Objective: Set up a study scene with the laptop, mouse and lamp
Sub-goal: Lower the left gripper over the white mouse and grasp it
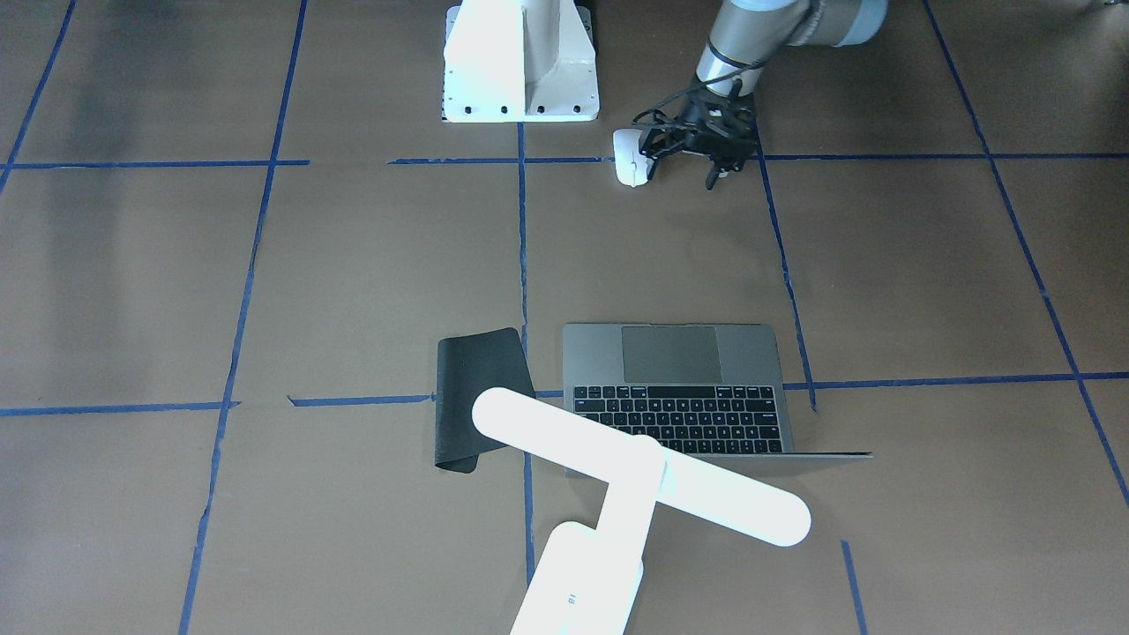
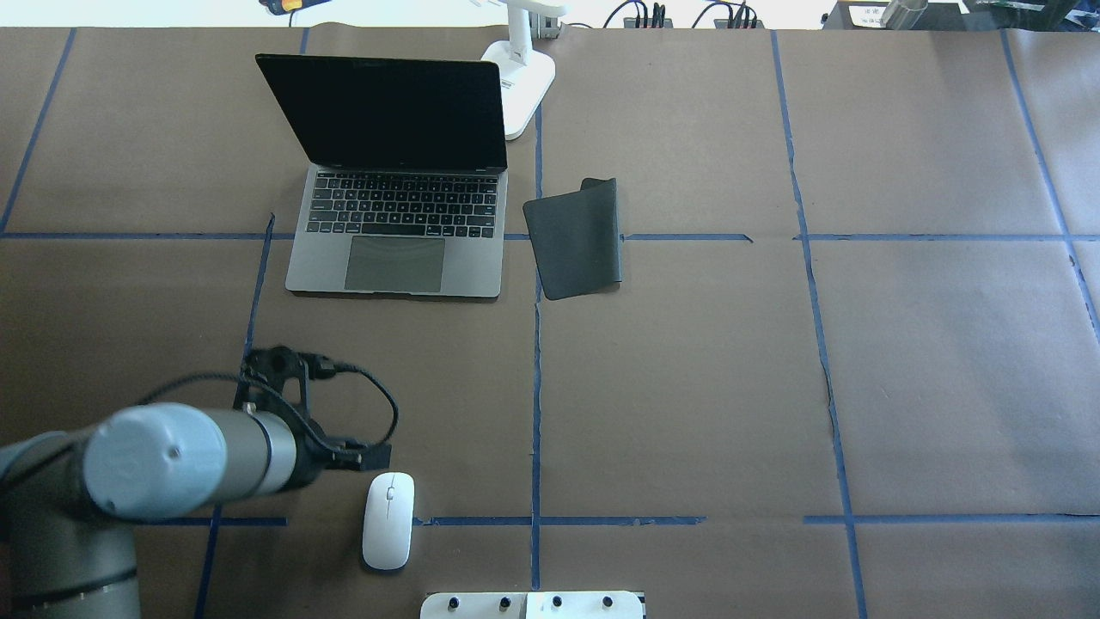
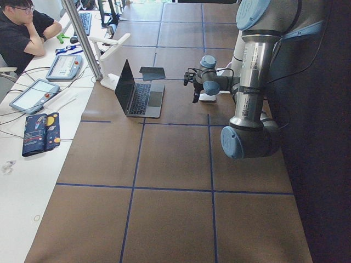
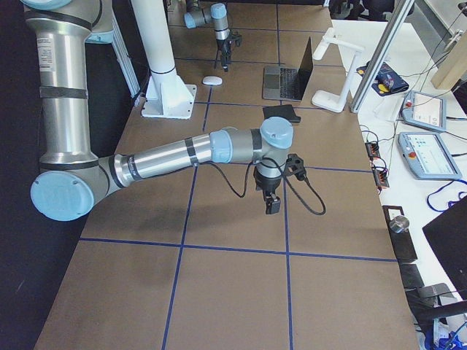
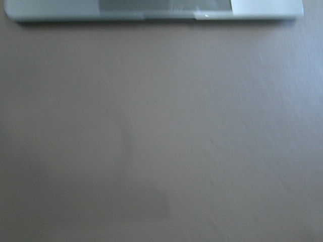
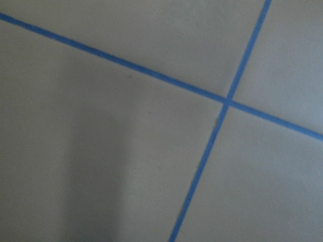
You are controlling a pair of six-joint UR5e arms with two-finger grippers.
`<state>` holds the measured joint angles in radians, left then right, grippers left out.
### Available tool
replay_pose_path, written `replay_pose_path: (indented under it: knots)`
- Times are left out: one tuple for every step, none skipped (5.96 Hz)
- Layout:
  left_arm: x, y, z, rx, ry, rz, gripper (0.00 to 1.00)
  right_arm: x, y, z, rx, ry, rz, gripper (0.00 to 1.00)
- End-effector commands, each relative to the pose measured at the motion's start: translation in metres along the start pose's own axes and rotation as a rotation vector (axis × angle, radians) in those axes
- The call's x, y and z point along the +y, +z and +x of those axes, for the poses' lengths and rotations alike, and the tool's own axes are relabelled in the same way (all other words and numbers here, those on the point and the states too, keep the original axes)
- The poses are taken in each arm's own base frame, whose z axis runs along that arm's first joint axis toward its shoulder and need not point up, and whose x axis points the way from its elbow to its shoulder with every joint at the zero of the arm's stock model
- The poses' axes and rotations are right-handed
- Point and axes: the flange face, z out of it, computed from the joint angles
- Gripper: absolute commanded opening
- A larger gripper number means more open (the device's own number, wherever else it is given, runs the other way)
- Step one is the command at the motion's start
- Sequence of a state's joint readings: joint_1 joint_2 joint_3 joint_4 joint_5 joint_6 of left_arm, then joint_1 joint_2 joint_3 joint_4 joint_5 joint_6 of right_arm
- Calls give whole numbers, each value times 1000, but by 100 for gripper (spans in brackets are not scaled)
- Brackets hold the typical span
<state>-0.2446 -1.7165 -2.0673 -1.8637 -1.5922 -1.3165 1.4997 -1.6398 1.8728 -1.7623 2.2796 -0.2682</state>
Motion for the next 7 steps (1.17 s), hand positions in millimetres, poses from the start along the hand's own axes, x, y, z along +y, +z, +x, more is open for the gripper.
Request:
replay_pose_path:
  knots:
    - [53,-9,29,-91,-10,-49,100,59,11,31,-11,36,-21,100]
    - [75,-6,42,-85,-31,-80,100,61,14,33,-15,45,-25,100]
    - [80,-4,51,-75,-29,-89,100,61,13,32,-20,47,-23,100]
    - [80,2,61,-70,-32,-88,100,62,15,33,-23,53,-27,100]
    - [77,11,69,-76,-35,-70,100,63,15,33,-24,51,-27,100]
    - [77,17,68,-87,-52,-52,100,62,14,32,-23,49,-25,100]
    - [76,19,66,-92,-51,-48,100,63,14,32,-24,51,-27,100]
